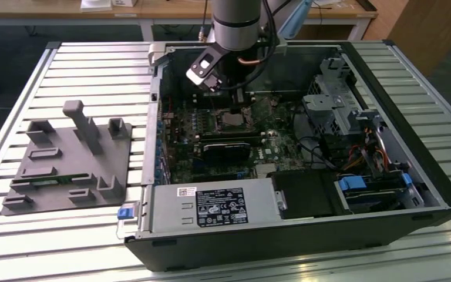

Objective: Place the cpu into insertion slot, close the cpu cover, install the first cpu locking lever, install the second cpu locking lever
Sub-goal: 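Place the cpu into insertion slot, then close the cpu cover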

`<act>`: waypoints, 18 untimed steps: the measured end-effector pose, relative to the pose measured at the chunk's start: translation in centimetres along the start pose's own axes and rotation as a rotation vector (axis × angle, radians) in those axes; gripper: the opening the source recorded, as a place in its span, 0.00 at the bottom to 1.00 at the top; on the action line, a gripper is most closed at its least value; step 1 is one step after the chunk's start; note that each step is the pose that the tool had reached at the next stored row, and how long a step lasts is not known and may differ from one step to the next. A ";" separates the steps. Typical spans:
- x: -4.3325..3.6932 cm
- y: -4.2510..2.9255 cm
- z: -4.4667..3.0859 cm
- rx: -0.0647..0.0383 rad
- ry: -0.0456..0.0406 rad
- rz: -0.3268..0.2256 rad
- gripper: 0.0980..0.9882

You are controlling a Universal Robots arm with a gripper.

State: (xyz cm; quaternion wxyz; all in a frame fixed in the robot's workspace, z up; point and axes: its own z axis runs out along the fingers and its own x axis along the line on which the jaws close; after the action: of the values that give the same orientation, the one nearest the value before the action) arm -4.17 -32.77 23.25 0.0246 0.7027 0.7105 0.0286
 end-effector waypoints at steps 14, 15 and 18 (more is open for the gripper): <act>0.00 0.08 -1.00 0.000 0.0040 0.000 0.01; 0.00 0.09 -1.19 0.000 0.0040 0.000 0.01; 0.01 0.14 -1.91 0.000 0.0041 0.000 0.01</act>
State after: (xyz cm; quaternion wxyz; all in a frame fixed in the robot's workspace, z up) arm -4.17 -32.78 25.16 0.0231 0.7028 0.7104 0.0300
